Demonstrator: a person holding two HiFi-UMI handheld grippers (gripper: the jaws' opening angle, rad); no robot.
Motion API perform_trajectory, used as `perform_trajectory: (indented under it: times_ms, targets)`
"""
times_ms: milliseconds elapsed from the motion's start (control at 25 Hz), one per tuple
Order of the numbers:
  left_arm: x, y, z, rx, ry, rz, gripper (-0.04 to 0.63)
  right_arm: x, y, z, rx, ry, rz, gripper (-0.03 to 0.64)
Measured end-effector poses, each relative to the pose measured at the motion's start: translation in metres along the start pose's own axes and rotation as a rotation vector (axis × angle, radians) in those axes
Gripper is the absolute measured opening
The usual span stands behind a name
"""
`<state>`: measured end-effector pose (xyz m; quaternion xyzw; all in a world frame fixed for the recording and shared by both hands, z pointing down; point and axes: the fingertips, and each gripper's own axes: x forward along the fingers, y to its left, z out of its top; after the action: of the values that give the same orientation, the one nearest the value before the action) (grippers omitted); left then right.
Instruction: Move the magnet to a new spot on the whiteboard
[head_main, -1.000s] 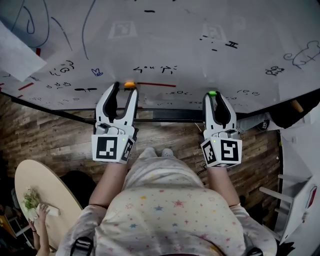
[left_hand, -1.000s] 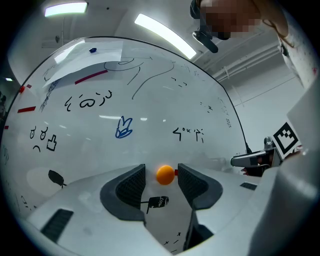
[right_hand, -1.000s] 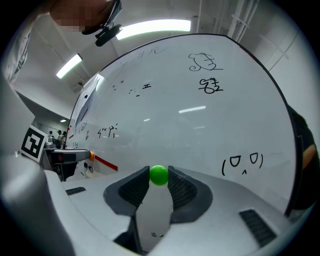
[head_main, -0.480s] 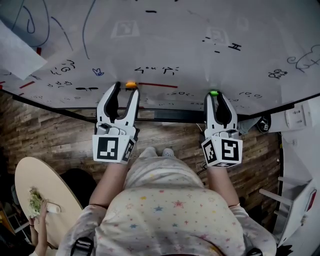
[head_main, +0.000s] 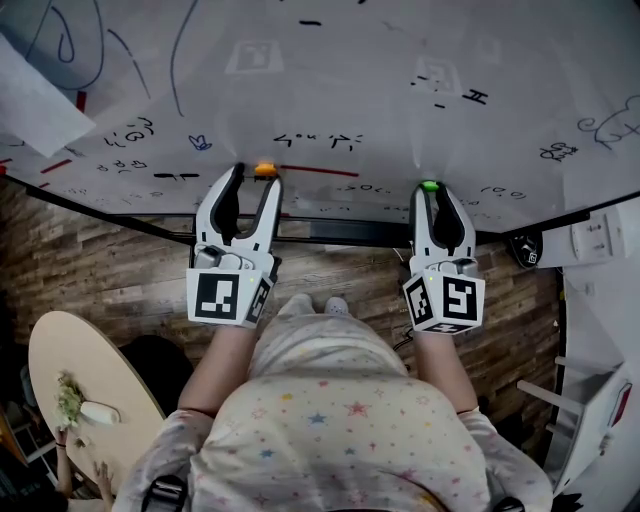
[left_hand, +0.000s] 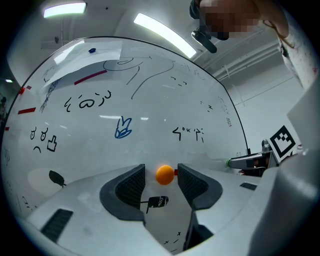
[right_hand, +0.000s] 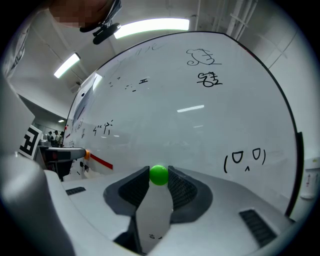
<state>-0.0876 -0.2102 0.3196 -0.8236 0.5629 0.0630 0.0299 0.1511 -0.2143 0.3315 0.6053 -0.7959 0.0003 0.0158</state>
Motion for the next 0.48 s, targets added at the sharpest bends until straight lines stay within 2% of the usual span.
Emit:
perform_trajectory:
  times_ms: [480]
  targets:
    - [-0.0002,0.0001,0.0001,-0.001,0.000,-0.002,0.184,0.0005,-0.0001,0.0003,0.000,-0.004,-0.012,0.117]
